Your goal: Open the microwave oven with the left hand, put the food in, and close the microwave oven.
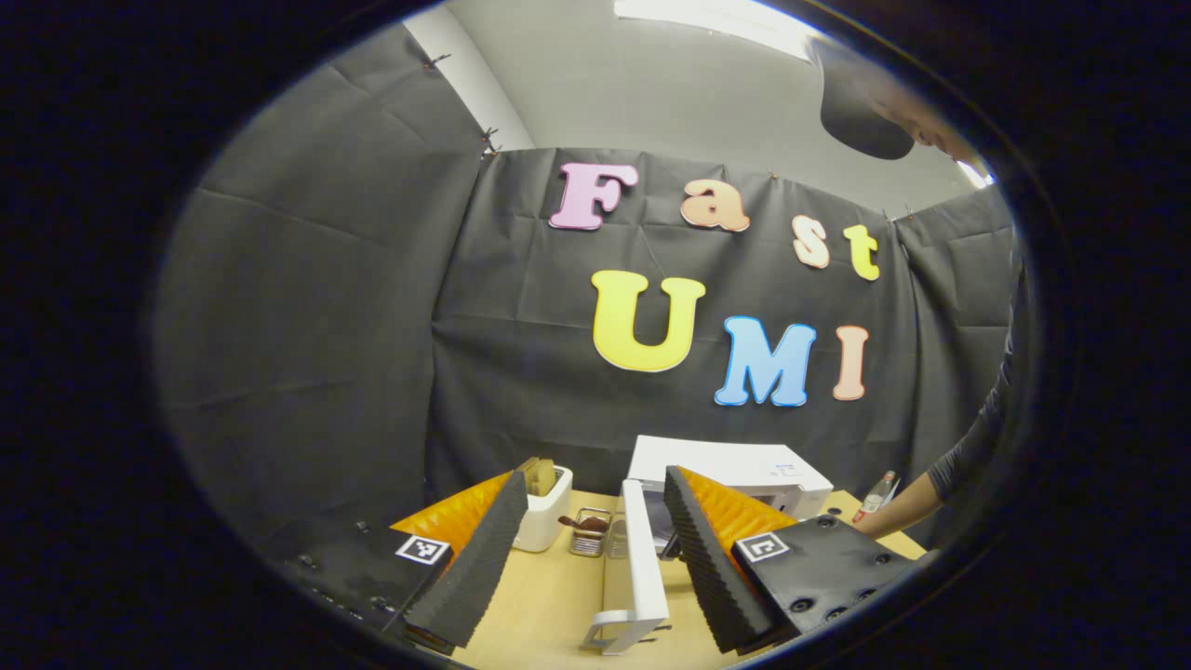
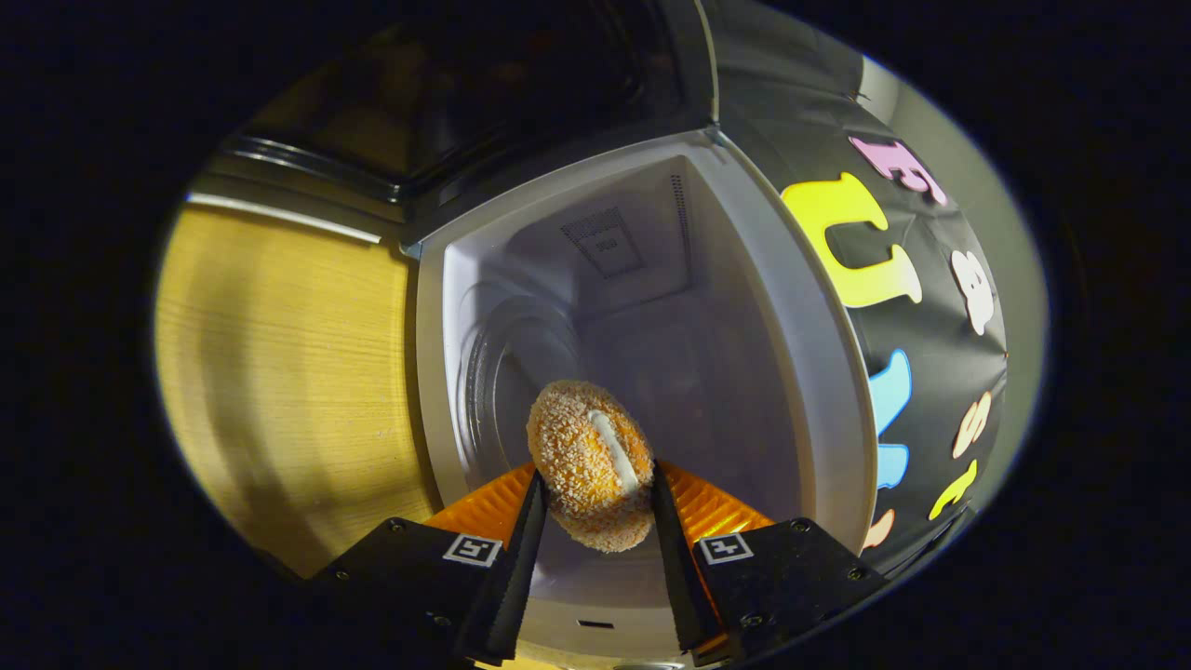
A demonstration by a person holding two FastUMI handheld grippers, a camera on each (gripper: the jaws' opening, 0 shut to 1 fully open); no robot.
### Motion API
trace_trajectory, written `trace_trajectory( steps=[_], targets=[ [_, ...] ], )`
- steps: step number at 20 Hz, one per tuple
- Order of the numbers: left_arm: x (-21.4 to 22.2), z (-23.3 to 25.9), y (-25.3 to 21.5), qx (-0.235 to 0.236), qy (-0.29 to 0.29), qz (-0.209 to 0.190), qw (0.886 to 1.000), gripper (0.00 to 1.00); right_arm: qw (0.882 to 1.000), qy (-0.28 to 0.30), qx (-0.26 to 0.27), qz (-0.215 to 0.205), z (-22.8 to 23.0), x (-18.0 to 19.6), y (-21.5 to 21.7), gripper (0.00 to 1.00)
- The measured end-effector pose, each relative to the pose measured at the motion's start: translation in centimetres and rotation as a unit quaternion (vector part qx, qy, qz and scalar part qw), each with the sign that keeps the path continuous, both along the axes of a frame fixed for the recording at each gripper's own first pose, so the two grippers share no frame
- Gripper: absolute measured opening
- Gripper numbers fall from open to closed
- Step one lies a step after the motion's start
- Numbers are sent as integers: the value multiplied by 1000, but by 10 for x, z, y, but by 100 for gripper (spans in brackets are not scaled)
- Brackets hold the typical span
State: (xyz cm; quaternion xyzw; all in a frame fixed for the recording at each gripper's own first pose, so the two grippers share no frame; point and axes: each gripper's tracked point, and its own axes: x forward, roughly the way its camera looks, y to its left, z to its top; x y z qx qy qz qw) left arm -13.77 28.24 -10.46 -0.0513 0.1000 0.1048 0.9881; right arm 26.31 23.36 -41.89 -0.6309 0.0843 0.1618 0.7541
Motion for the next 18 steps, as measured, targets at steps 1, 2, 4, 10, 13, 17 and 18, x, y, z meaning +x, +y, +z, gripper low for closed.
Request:
trace_trajectory(
  steps=[1,2,4,10,13,17,18],
  targets=[
    [-3,-3,2,0,3,5,1000,93,1000,-8,-11,7,-3,8,1,63],
    [-6,-5,4,-1,7,10,1000,93,999,-17,-22,15,-2,14,2,62],
    [-5,-11,5,-4,14,16,1000,94,998,-28,-43,28,-3,25,6,62],
    [4,-17,-8,-4,20,3,1000,96,1000,7,-25,13,-8,23,-1,83],
    [11,-16,-19,-4,14,-11,1000,99,999,32,14,5,-5,9,-4,85],
    [20,-16,-28,-8,8,-25,1000,96,993,74,91,-15,4,-22,-12,85],
    [25,-17,-31,-6,8,-28,1000,99,990,86,114,-20,9,-33,-14,85]
  ],
)
